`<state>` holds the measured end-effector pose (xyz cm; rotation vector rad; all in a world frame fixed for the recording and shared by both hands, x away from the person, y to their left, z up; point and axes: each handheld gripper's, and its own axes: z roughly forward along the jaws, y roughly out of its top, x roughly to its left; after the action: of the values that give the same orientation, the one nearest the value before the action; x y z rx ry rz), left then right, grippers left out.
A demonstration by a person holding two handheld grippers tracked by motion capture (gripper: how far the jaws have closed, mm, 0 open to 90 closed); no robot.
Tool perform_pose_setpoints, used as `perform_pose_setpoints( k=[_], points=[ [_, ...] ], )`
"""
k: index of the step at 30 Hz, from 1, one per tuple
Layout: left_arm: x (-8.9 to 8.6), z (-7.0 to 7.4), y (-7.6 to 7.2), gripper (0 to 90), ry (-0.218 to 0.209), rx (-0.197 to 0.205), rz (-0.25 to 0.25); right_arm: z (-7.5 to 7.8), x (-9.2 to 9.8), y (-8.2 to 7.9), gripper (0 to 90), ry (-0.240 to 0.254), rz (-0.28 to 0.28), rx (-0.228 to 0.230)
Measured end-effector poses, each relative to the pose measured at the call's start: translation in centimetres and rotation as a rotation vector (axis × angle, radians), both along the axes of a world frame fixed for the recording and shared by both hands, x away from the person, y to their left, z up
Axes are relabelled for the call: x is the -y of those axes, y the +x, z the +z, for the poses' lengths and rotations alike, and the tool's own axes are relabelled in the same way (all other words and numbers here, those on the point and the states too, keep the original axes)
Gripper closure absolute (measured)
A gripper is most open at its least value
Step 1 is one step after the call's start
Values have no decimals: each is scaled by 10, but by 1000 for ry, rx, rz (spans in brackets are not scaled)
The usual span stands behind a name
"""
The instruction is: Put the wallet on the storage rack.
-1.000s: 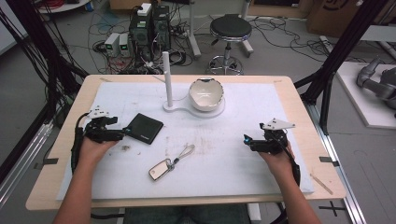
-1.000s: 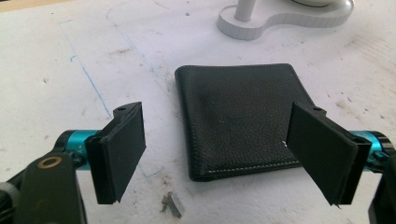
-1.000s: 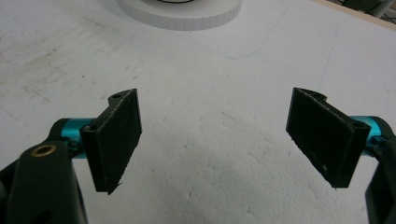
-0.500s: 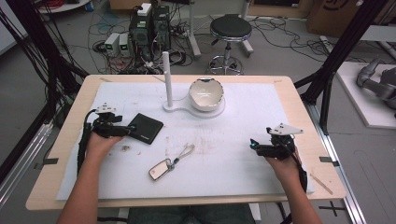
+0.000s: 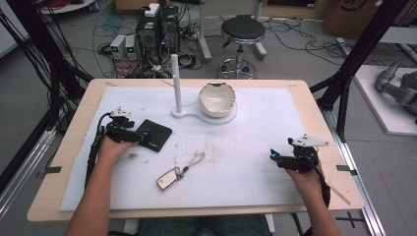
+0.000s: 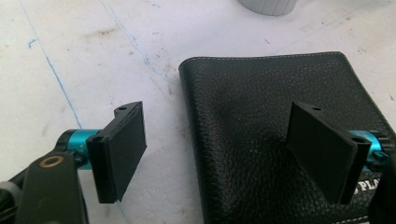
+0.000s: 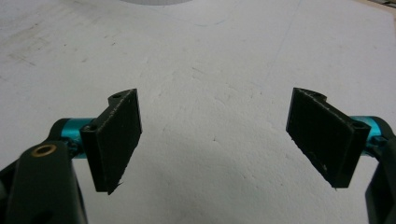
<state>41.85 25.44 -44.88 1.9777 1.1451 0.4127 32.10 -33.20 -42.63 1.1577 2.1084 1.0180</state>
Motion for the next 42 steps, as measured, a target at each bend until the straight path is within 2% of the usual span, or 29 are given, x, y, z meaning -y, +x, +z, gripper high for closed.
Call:
perform_pose_setpoints(
  k=[3,4,6,8,10,11,16,19,26,28,30,34,42],
  points=[
    [-1,-2,1,206,-20,-12,-2,0,-1,0,183,1,3,-1],
    [-2,-3,1,222,-40,-19,-2,0,-2,0,183,-3,7,1],
    [-4,-4,2,270,-69,-34,-12,0,-3,1,182,-4,12,-2],
    [-5,-4,2,301,-80,-40,-24,-1,-4,1,183,-6,15,-2],
    [-5,-4,1,390,-108,-47,-49,0,-5,1,183,-6,15,-2],
    [-5,-4,1,439,-111,-49,-51,-1,-5,1,183,-8,18,1],
    [-7,-4,1,473,-134,-67,-44,0,-6,1,183,-7,18,-3],
    [-9,-4,0,524,-150,-80,-38,0,-7,1,183,-10,20,-3],
    [-17,-3,-2,687,-178,-95,-37,0,-7,1,183,-11,17,-7],
    [-17,0,-3,732,-169,-93,-36,0,-7,1,183,-13,20,-5],
    [-15,2,-5,758,-152,-79,-33,0,-8,1,183,-11,20,-6],
    [-14,13,-9,799,-153,-27,-54,-1,-8,1,183,-17,24,-7],
    [3,53,-23,812,-121,108,-135,-2,-12,3,183,-20,37,-12]
  ],
)
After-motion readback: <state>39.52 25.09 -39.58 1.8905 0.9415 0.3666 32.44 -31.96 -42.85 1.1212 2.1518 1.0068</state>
